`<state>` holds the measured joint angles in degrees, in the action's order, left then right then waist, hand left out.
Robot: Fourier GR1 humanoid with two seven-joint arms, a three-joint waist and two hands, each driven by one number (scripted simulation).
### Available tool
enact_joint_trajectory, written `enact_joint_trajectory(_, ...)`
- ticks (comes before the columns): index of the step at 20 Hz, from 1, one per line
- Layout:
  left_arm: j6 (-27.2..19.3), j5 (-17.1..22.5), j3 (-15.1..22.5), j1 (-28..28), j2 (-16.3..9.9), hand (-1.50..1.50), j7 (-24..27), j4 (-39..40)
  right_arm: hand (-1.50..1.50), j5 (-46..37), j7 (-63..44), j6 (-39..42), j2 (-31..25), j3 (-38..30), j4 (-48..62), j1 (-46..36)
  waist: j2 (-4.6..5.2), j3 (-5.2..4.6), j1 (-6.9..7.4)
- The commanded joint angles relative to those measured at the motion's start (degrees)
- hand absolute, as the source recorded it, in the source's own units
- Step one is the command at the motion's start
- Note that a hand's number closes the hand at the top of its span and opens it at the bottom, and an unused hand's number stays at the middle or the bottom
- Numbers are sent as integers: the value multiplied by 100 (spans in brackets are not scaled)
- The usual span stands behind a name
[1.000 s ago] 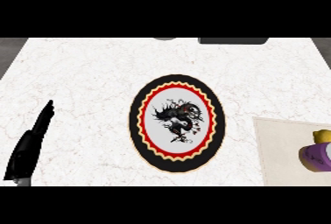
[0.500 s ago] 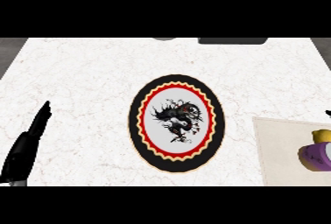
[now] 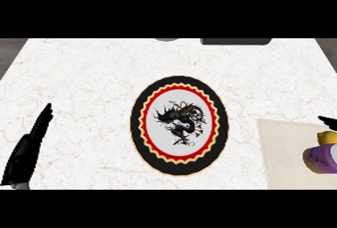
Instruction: Pick the can from the placemat and place it in the plate
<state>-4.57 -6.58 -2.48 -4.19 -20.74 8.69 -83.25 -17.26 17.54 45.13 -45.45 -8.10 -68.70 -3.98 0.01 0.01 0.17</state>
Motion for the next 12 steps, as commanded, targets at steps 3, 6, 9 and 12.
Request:
enact_joint_trajectory(3,-31,-191,-52,-126,181,0,50,-111,-150,-411,229,13,384,308,458,-333,2,1,25)
enact_joint_trajectory(6,166,-147,-62,-237,119,0,-341,-640,-150,-640,838,-287,340,269,722,-82,-1,4,24)
enact_joint_trajectory(9,191,-161,-228,131,119,0,10,160,150,-439,523,-228,670,368,284,-15,2,-1,-17)
enact_joint_trajectory(12,168,-192,-208,-116,187,0,-173,-338,150,-184,616,24,498,151,288,-101,-4,-1,-2)
